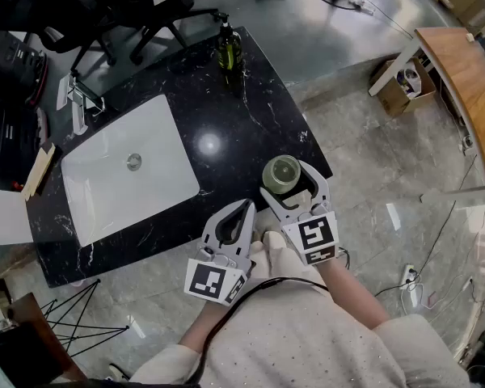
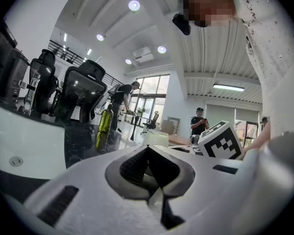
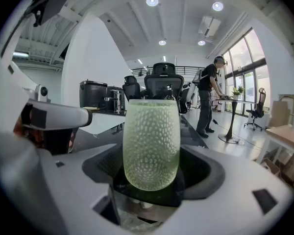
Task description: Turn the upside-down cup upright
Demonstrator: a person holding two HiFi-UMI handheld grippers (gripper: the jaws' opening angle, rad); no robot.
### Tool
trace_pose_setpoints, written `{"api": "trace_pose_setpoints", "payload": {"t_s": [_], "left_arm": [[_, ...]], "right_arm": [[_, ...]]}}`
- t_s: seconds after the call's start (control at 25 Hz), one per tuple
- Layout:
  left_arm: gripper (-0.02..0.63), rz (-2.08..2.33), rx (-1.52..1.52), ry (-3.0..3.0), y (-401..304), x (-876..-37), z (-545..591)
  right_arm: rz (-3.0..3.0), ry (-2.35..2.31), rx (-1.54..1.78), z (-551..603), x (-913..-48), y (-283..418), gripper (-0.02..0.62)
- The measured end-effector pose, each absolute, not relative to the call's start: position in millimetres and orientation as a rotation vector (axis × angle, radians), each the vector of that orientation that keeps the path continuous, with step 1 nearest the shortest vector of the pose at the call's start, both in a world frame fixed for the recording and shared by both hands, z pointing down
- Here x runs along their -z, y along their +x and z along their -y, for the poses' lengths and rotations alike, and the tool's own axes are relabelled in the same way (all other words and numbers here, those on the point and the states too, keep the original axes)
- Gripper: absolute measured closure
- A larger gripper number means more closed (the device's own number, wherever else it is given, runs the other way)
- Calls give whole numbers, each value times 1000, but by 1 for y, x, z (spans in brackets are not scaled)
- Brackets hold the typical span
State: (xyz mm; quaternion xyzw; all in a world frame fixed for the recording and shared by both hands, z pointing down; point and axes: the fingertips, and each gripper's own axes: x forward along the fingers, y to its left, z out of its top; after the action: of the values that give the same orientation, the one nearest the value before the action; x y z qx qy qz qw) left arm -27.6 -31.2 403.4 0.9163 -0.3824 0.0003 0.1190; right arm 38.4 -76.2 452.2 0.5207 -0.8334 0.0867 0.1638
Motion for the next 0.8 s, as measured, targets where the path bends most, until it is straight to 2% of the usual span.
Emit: {"api": "trace_pose_setpoints", "payload": {"t_s": [0.4, 0.8], "left_arm": [[598, 1130, 12, 2679, -31, -398, 37], [598, 1192, 39, 2664, -41, -384, 46]], "right_arm": [[2374, 1423, -254, 74, -451, 35, 244], [2555, 1289, -861, 62, -436, 25, 244]]}}
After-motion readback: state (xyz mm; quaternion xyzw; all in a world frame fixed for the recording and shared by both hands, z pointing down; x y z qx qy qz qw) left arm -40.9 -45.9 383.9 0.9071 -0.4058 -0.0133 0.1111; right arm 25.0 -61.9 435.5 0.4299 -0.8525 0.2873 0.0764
